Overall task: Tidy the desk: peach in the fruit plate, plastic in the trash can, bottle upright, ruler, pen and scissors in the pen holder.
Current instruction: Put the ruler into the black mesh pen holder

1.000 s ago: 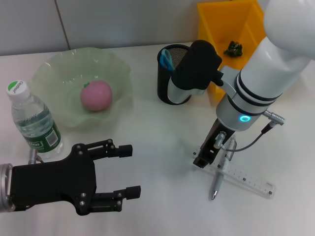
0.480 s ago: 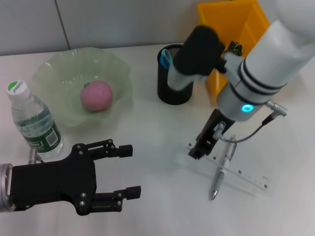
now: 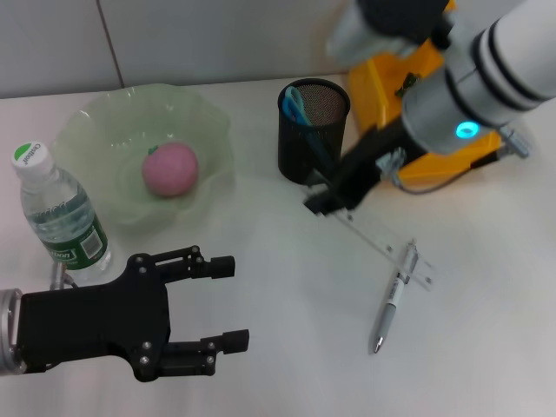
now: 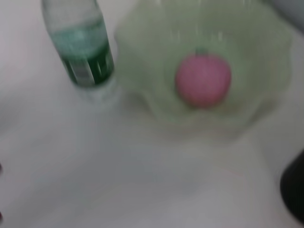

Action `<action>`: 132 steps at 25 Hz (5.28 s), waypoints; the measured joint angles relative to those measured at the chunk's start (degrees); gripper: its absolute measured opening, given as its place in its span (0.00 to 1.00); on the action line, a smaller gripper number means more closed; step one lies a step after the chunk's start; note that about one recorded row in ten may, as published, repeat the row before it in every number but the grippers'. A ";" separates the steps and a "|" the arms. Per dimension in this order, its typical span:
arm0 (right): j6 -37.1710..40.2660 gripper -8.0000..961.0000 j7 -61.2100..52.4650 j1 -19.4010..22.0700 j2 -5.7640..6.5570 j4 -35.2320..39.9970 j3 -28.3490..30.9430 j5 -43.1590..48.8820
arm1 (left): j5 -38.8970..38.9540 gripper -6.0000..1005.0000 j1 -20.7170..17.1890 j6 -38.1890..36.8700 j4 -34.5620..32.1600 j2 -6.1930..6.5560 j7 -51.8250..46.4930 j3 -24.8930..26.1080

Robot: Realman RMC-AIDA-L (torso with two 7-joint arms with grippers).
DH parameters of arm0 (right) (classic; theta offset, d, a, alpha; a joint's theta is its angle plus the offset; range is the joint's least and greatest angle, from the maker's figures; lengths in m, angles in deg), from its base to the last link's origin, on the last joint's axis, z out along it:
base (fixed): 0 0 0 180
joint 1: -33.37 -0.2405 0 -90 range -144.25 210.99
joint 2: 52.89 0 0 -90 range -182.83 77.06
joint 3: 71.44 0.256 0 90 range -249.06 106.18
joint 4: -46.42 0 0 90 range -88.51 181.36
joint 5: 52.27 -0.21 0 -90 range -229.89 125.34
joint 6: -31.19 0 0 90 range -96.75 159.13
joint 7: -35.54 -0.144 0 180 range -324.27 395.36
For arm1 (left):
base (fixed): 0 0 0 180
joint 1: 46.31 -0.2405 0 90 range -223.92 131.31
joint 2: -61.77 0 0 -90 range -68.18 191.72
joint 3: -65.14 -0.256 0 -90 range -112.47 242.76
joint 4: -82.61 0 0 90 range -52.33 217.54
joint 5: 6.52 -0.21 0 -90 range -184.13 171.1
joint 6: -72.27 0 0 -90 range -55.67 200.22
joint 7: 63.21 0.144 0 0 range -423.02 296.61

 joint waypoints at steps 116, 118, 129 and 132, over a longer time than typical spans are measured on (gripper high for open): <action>-35.23 0.40 67.92 -2.89 0.37 -44.75 24.81 -54.02 | -11.04 0.78 2.60 2.66 -0.80 -0.42 3.61 1.24; -35.25 0.40 67.90 -2.66 0.43 -44.72 24.79 -53.95 | -11.04 0.78 2.58 2.66 -0.80 -0.48 3.61 1.24; -35.62 0.40 67.87 -2.71 0.45 -45.41 24.78 -52.25 | -11.04 0.78 2.46 2.51 -0.80 -0.53 3.61 1.24; -35.69 0.40 67.88 -2.75 0.45 -45.50 24.74 -51.79 | -11.04 0.78 2.51 2.46 -0.80 -0.53 3.61 1.24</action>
